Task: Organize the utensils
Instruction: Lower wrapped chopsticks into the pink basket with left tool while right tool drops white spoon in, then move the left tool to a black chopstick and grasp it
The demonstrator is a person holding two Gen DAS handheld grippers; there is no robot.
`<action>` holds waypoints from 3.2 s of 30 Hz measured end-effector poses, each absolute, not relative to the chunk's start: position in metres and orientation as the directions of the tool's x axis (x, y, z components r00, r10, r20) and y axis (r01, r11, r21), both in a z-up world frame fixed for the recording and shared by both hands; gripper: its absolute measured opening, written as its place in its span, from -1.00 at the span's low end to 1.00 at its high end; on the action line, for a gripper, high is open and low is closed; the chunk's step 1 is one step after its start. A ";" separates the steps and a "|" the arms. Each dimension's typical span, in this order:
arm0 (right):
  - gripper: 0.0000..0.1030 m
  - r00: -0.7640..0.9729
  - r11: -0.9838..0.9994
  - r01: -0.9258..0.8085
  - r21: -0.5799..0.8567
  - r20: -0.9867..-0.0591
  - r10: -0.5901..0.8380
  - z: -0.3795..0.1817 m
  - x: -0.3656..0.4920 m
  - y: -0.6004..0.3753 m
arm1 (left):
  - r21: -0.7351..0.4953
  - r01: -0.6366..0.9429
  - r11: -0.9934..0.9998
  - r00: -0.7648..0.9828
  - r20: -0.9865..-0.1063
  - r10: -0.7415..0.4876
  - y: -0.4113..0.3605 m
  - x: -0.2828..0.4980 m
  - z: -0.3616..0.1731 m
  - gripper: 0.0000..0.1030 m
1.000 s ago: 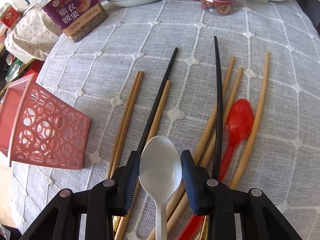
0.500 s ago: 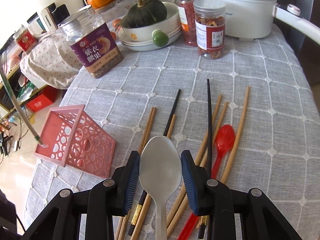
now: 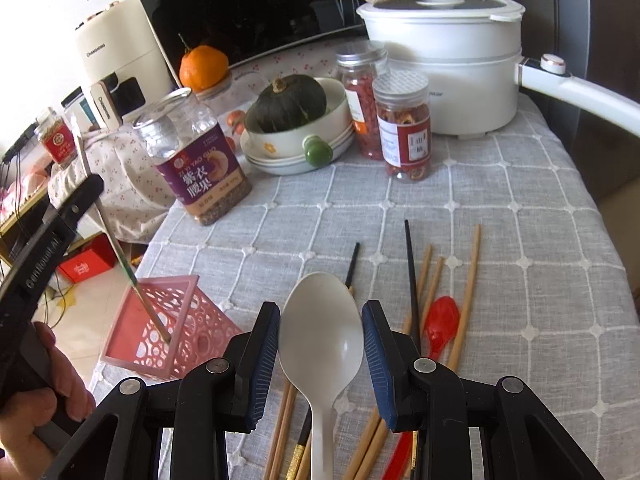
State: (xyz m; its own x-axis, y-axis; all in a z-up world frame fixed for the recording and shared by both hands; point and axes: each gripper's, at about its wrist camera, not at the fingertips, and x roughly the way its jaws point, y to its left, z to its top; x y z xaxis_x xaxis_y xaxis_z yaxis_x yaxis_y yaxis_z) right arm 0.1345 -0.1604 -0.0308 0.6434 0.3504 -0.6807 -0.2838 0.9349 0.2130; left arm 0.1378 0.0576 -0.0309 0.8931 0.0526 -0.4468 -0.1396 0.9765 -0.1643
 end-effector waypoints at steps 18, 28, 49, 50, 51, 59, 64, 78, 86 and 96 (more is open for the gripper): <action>-0.26 0.820 0.891 -0.300 0.342 -0.385 0.424 0.029 0.122 -0.106 | -0.170 -0.126 0.977 0.706 -0.708 -0.032 0.097 0.091 -0.017 0.23; -0.26 0.889 0.925 -0.238 0.296 -0.318 0.330 0.010 0.135 -0.065 | -0.173 -0.176 0.969 0.621 -0.783 -0.027 0.132 0.090 -0.037 0.23; 0.39 0.768 0.914 -0.220 0.340 -0.518 0.377 0.009 0.117 -0.127 | -0.171 -0.071 0.983 0.608 -0.788 -0.093 0.090 0.082 -0.024 0.47; 0.40 0.761 0.917 -0.214 0.338 -0.531 0.373 0.010 0.114 -0.135 | -0.170 -0.063 0.983 0.608 -0.788 -0.098 0.085 0.081 -0.022 0.47; 0.42 0.755 0.920 -0.208 0.332 -0.544 0.367 0.011 0.110 -0.142 | -0.168 -0.053 0.984 0.607 -0.788 -0.101 0.079 0.080 -0.021 0.47; 0.51 0.717 0.946 -0.161 0.282 -0.625 0.309 0.011 0.086 -0.199 | -0.152 0.022 0.988 0.594 -0.793 -0.135 0.028 0.076 -0.014 0.48; 0.57 0.694 0.957 -0.127 0.259 -0.666 0.273 0.003 0.080 -0.231 | -0.129 0.078 0.989 0.585 -0.797 -0.150 -0.009 0.076 -0.012 0.48; 0.64 0.593 0.970 0.023 0.243 -0.784 0.183 -0.029 0.090 -0.299 | -0.112 0.168 0.979 0.502 -0.845 -0.183 -0.102 0.133 -0.030 0.44; 0.64 0.544 0.966 0.069 0.251 -0.820 0.174 -0.047 0.103 -0.326 | -0.201 0.032 0.979 0.394 -0.898 -0.198 -0.115 0.219 -0.088 -0.55; 0.64 0.514 0.975 0.071 0.212 -0.845 0.146 -0.057 0.119 -0.338 | -0.244 -0.065 0.968 0.402 -0.894 -0.198 -0.118 0.275 -0.125 -0.69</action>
State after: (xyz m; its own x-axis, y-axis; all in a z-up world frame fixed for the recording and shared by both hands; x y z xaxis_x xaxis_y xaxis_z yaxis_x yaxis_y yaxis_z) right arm 0.1193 -0.3380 -0.0572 0.5138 0.1462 -0.8453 0.0714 0.9747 0.2119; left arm 0.2748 -0.1179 -0.1248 0.4021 -0.1982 -0.8939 -0.0649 0.9677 -0.2438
